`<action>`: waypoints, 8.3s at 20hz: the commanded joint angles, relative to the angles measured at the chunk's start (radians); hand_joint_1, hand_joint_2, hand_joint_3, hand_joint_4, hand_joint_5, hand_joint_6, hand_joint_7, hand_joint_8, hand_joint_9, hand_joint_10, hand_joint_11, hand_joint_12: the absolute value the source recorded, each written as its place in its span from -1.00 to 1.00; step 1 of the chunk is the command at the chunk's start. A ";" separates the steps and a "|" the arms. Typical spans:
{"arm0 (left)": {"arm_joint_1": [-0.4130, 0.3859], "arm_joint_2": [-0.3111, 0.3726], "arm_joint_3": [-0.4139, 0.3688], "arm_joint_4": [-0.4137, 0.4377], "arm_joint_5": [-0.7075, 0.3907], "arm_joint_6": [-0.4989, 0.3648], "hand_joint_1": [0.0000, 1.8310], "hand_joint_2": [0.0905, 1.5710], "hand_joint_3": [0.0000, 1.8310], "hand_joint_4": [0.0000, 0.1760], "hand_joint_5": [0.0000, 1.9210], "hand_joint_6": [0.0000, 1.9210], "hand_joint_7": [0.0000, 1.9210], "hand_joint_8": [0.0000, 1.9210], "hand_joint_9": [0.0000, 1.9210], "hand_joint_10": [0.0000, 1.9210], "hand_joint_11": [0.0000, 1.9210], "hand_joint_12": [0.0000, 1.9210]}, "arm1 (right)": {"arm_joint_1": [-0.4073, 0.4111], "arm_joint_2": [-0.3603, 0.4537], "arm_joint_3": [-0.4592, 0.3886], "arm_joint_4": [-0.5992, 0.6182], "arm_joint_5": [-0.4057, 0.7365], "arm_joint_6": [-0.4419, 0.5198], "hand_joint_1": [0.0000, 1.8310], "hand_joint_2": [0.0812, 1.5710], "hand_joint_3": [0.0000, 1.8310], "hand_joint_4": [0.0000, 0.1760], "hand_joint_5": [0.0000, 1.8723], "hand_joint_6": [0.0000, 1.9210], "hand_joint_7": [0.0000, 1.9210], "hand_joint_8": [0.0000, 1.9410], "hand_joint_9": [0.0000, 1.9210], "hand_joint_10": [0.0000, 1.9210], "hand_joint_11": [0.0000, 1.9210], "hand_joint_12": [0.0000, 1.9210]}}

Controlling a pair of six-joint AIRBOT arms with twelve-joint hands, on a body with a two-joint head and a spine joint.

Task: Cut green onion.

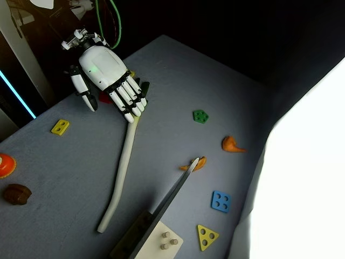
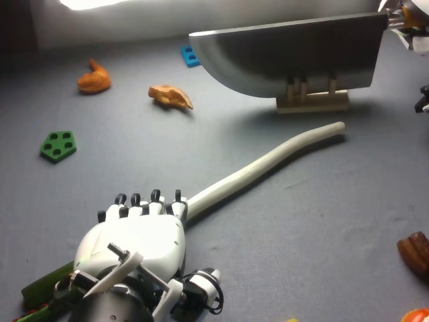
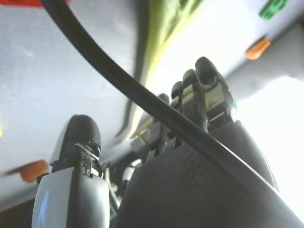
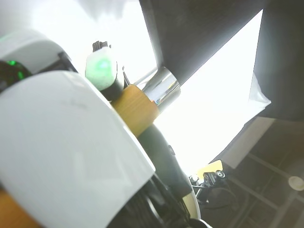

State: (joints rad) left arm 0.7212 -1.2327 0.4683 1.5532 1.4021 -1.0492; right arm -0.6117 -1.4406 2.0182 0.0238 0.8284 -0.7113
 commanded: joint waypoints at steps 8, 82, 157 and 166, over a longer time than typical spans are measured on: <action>0.006 -0.026 0.020 0.069 0.069 -0.036 -0.42 0.62 -1.00 -0.40 -0.92 -1.00 -0.94 -1.00 -0.90 -1.00 -1.00 -0.64 | 0.094 0.038 -0.010 0.047 0.129 0.045 0.74 0.05 -0.31 1.00 0.41 1.00 0.60 1.00 0.70 1.00 0.76 1.00; 0.088 -0.073 0.032 -0.008 0.060 -0.055 -0.98 0.82 -1.00 -1.00 -0.96 -1.00 -0.98 -1.00 -0.99 -1.00 -1.00 -1.00 | -0.135 0.261 -0.844 0.528 0.538 -0.775 0.74 0.03 -0.33 1.00 0.50 1.00 0.62 1.00 0.69 1.00 0.75 1.00; -0.331 0.270 -0.088 0.136 -0.356 0.225 -0.95 0.80 -1.00 -1.00 -0.98 -1.00 -1.00 -1.00 -0.99 -1.00 -1.00 -1.00 | -0.099 -0.152 0.230 0.297 0.490 -0.059 0.74 0.00 -0.34 1.00 0.52 1.00 0.60 1.00 0.68 1.00 0.76 1.00; -0.311 0.270 -0.090 0.142 -0.364 0.234 -0.94 0.80 -1.00 -1.00 -0.98 -1.00 -1.00 -1.00 -0.99 -1.00 -1.00 -1.00 | -0.128 -0.191 0.288 0.301 0.488 -0.059 0.76 -0.03 -0.26 1.00 0.54 1.00 0.62 1.00 0.70 1.00 0.77 1.00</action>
State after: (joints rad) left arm 0.4156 -0.9649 0.3828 1.6001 1.0145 -0.8143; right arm -0.7437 -1.6405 2.2944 0.2783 1.1866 -0.7818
